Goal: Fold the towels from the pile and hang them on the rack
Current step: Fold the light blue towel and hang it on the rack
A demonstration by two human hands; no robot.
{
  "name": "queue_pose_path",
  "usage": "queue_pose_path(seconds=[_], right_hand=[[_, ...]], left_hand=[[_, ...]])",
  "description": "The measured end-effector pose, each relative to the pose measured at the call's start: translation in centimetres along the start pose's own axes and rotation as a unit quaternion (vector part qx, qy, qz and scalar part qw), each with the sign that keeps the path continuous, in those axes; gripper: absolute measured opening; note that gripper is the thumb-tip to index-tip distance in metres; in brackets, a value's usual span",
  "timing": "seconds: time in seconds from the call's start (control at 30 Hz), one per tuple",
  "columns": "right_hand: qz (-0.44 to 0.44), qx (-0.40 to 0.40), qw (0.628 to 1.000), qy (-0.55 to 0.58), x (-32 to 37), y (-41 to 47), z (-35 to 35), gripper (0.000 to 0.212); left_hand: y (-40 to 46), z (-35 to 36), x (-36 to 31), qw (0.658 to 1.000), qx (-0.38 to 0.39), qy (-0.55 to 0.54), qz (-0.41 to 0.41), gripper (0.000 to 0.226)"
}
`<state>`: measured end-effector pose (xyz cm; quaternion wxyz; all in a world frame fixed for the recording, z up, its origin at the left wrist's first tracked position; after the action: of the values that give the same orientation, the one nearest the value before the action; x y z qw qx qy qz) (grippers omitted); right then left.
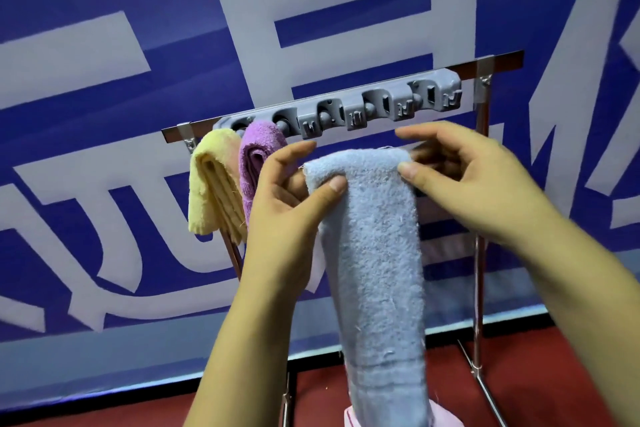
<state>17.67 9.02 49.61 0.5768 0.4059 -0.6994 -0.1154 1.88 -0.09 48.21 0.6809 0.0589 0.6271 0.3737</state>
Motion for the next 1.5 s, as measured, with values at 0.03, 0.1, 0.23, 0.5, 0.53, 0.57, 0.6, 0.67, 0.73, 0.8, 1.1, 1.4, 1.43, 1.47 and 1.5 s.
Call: queue_pose_path(seconds=[0.03, 0.1, 0.23, 0.5, 0.53, 0.57, 0.6, 0.67, 0.73, 0.8, 1.1, 1.4, 1.43, 1.47, 1.5], right_hand=[[-0.021, 0.015, 0.999, -0.037, 0.7, 0.6, 0.0, 0.040], [-0.064, 0.091, 0.992, -0.060, 2.5, 1.7, 0.9, 0.049], [-0.136, 0.201, 0.965, -0.100, 5.0, 3.5, 2.7, 0.044], [-0.140, 0.417, 0.862, -0.253, 5.3, 5.6, 6.7, 0.029], [-0.128, 0.426, 0.858, -0.258, 5.0, 5.9, 7.1, 0.029], [-0.115, 0.428, 0.857, -0.261, 4.8, 6.3, 7.5, 0.029], [-0.102, 0.425, 0.861, -0.260, 4.5, 6.8, 7.8, 0.030], [-0.083, 0.405, 0.873, -0.261, 4.3, 8.1, 8.1, 0.030], [-0.075, 0.367, 0.887, -0.270, 4.5, 9.6, 8.0, 0.031], [-0.064, 0.342, 0.898, -0.270, 4.9, 11.1, 8.0, 0.031], [0.010, 0.270, 0.939, -0.212, 6.0, 16.7, 9.4, 0.028], [0.153, 0.243, 0.958, 0.011, 5.1, 19.3, 12.1, 0.022], [0.169, 0.250, 0.953, 0.020, 4.6, 19.2, 12.7, 0.024], [0.184, 0.259, 0.948, 0.028, 4.1, 19.1, 13.3, 0.027], [0.199, 0.268, 0.942, 0.035, 3.5, 19.0, 13.8, 0.030]], left_hand=[[0.5, 0.2, -0.3, 1.000, 0.009, 0.009, -0.001, 0.044], [1.5, 0.3, -0.9, 1.000, 0.018, 0.020, -0.006, 0.043], [2.9, 0.1, -1.8, 0.998, 0.016, 0.060, -0.012, 0.046], [4.8, -2.2, -0.1, 0.993, -0.002, 0.109, -0.053, 0.042], [4.9, -2.5, 0.4, 0.992, -0.007, 0.116, -0.057, 0.040], [5.1, -2.8, 0.9, 0.991, -0.016, 0.122, -0.060, 0.037], [5.4, -3.2, 1.3, 0.990, -0.025, 0.124, -0.064, 0.035], [6.4, -3.7, 1.9, 0.988, -0.044, 0.130, -0.072, 0.034], [7.6, -4.3, 1.9, 0.983, -0.068, 0.157, -0.068, 0.036], [8.5, -4.8, 1.3, 0.975, -0.102, 0.193, -0.046, 0.035], [9.6, -4.8, 1.3, 0.977, -0.166, 0.128, -0.041, 0.017], [7.6, -4.5, 7.0, 0.962, -0.195, 0.039, -0.187, 0.081], [7.4, -4.3, 7.1, 0.962, -0.196, 0.035, -0.186, 0.074], [7.2, -4.0, 7.1, 0.963, -0.198, 0.034, -0.181, 0.071], [7.2, -3.8, 7.3, 0.964, -0.198, 0.031, -0.175, 0.069]])
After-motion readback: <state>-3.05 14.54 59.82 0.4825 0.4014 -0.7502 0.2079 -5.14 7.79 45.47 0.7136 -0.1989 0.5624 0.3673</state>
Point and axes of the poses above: each hand's wrist, its own y-axis towards the middle knuckle, its own z-axis out of the palm, x = y × z, the point moved 8 cm from there along y, towards the middle knuckle, and after that the axes turned 1 degree about -x, right-handed, at the moved point
